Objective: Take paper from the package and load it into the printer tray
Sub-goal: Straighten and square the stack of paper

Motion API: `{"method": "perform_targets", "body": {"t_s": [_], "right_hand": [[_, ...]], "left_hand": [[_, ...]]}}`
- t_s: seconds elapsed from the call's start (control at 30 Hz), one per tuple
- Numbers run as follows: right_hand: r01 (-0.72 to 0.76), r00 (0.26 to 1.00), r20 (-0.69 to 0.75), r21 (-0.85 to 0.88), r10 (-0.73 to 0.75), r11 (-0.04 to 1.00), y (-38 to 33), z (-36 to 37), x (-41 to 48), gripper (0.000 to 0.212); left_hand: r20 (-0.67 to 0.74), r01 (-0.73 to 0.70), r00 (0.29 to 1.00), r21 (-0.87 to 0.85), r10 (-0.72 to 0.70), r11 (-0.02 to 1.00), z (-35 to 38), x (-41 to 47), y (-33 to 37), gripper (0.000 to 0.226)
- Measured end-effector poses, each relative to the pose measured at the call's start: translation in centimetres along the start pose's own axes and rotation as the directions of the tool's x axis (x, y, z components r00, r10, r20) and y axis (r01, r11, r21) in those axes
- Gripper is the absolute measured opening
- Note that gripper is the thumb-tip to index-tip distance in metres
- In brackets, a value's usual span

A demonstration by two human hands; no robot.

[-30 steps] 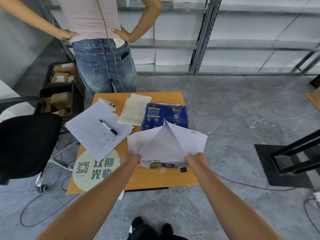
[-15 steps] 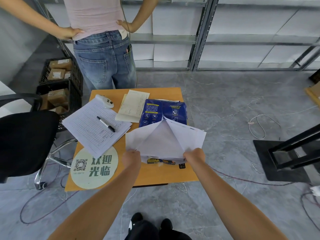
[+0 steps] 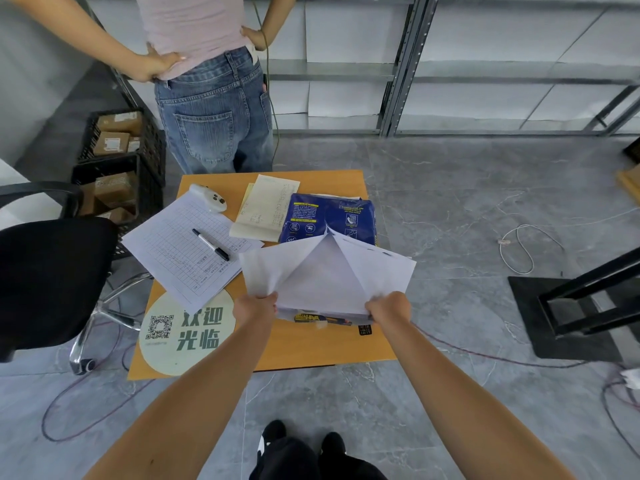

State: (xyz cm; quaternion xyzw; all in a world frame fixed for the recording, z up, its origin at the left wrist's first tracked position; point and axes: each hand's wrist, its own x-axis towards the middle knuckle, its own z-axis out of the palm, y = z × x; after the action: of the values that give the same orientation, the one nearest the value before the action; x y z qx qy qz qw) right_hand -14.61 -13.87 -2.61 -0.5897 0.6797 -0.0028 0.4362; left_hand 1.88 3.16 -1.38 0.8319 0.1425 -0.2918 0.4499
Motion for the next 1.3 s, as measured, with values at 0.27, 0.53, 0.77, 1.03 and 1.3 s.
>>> {"method": "perform_targets", "body": {"t_s": [0.27, 0.53, 0.77, 1.03, 1.3], "right_hand": [[-0.117, 0.979, 0.182, 0.162, 0.087, 0.980, -0.8, -0.9, -0.4, 0.037], [-0.196, 0.948, 0.301, 0.311, 0.100, 0.930, -0.7, -2.1, 0.1, 0.043], [-0.240, 0.931, 0.361, 0.498, 0.052, 0.833, 0.2, -2.3, -0.3, 0.042], [-0.291, 0.848, 0.530, 0.446, 0.013, 0.846, 1.5, -4.0, -1.6, 0.016], [-0.231, 0.825, 0.563, 0.402, -0.040, 0.886, 1.6, -3.3, -2.2, 0.032]], "left_hand": [[0.022, 0.038, 0.999, 0.017, -0.038, 0.999, -0.5, 0.9, 0.5, 0.031], [-0.021, -0.029, 0.999, 0.006, 0.029, 1.000, 0.5, -0.4, -1.0, 0.019], [0.015, 0.065, 0.998, 0.018, -0.065, 0.998, 0.1, 0.5, 0.0, 0.032], [0.181, 0.155, 0.976, -0.172, -0.123, 0.973, 0.4, 0.1, -1.3, 0.020], [0.384, 0.165, 0.916, -0.108, -0.112, 0.980, -1.3, -0.7, -2.3, 0.031]]}}
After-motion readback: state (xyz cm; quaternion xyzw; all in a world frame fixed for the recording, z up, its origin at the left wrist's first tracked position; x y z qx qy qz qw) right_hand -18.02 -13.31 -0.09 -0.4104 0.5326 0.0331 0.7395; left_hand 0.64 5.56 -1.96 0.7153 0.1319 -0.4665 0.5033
